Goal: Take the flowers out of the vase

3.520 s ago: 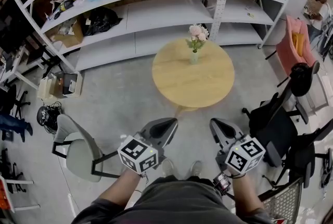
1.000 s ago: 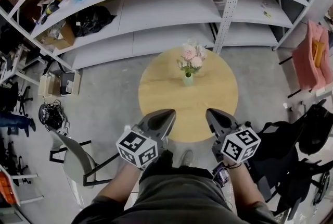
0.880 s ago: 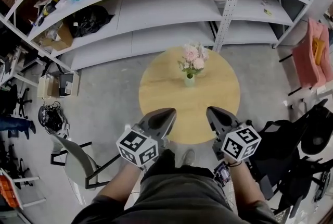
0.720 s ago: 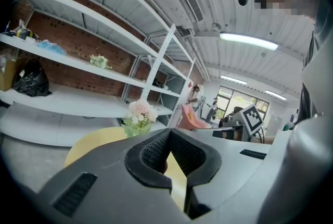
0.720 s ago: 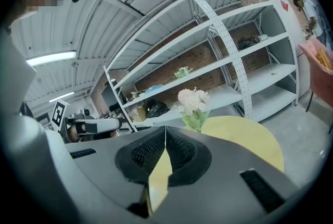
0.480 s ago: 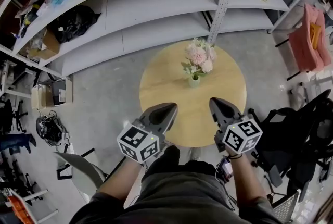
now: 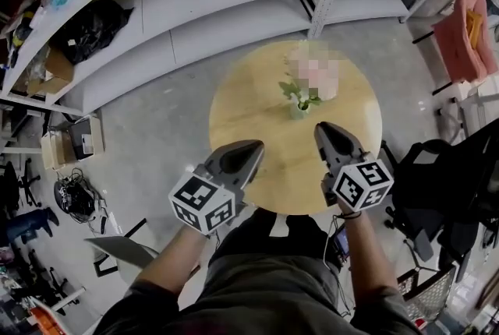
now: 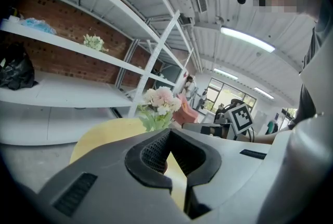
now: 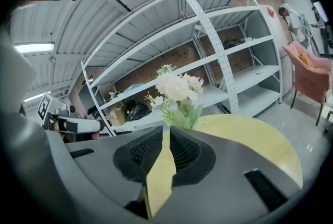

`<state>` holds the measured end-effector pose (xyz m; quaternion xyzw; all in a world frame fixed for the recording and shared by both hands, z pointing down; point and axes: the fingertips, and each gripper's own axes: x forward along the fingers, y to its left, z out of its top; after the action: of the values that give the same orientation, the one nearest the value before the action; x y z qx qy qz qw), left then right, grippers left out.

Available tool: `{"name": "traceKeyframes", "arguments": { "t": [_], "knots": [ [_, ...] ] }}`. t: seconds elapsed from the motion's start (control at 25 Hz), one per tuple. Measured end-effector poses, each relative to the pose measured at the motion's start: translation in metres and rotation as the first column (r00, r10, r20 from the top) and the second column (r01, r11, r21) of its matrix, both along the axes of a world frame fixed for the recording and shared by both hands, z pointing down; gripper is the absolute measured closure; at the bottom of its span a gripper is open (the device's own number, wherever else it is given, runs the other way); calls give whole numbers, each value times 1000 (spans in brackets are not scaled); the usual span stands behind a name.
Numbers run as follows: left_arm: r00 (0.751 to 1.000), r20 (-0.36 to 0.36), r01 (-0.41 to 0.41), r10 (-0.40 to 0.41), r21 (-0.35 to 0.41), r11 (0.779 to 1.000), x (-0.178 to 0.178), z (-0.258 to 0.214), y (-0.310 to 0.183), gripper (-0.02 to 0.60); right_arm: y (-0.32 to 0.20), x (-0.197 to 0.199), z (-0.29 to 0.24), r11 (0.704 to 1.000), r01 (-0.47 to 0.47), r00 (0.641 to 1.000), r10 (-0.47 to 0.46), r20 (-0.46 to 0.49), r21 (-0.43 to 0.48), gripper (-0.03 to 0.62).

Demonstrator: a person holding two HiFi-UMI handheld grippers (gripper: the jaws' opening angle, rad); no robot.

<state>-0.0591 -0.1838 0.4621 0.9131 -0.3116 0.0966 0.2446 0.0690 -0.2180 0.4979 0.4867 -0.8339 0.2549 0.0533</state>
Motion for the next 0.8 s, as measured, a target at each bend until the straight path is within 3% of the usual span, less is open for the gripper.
{"name": "traceKeyframes", "arguments": {
  "t": [0.2, 0.32, 0.8],
  "knots": [
    [1000, 16, 17, -16, -18, 1000, 3, 13, -5, 572, -20, 2, 22, 1000, 9, 1000, -9, 3, 5, 576],
    [999, 24, 35, -34, -29, 999, 6, 18, -6, 572, -31, 3, 36, 1000, 18, 1000, -18, 4, -9, 514],
    [995, 61, 85, -80, -76, 993, 9, 36, -4, 572, -67, -3, 76, 998, 62, 997, -62, -53, -4, 439]
  ]
}}
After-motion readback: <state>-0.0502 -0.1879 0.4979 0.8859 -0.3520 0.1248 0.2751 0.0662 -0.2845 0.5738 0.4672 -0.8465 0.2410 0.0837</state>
